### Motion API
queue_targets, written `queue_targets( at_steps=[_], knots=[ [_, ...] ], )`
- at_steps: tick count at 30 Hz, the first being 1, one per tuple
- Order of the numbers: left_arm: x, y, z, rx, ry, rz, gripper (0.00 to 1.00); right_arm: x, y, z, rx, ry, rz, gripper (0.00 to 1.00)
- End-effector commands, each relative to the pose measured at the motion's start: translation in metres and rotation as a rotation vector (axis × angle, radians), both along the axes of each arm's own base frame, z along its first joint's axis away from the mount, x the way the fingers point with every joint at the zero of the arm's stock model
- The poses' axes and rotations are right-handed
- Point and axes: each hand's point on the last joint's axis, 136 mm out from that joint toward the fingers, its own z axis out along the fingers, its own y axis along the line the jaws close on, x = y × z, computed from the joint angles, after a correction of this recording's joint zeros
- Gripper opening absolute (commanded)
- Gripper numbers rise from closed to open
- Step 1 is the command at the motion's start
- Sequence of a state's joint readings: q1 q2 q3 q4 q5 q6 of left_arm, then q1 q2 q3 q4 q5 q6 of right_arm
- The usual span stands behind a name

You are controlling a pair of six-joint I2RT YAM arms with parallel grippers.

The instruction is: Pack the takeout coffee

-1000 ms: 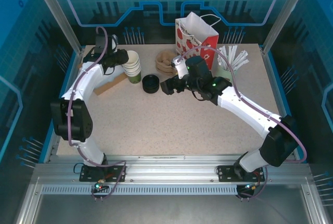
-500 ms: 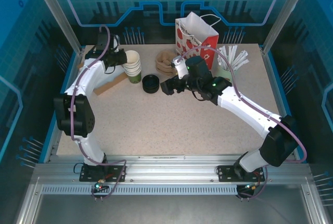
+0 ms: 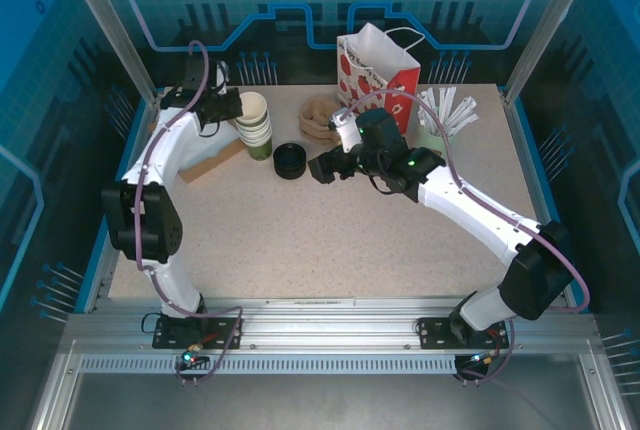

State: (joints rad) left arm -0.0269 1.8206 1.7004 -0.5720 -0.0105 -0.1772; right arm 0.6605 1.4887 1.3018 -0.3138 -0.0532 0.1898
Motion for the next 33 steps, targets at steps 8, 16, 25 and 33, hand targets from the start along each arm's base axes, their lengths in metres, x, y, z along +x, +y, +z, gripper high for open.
queue_targets(
  at_steps=[8,16,25,33],
  knots=[
    [-0.041,-0.007,0.154,-0.058,-0.293,-0.011,0.09,-0.016,-0.020,0.036,-0.016,-0.067,-0.024,0.93],
    [-0.120,-0.077,0.116,-0.125,-0.292,-0.147,0.10,-0.019,-0.085,0.033,-0.088,-0.046,-0.156,0.94],
    [-0.195,-0.173,-0.019,-0.121,-0.076,-0.368,0.11,-0.035,-0.143,-0.002,-0.122,0.012,-0.274,0.94],
    [-0.215,-0.202,-0.088,-0.075,0.019,-0.393,0.11,-0.037,-0.142,-0.016,-0.123,0.046,-0.264,0.94]
  ],
)
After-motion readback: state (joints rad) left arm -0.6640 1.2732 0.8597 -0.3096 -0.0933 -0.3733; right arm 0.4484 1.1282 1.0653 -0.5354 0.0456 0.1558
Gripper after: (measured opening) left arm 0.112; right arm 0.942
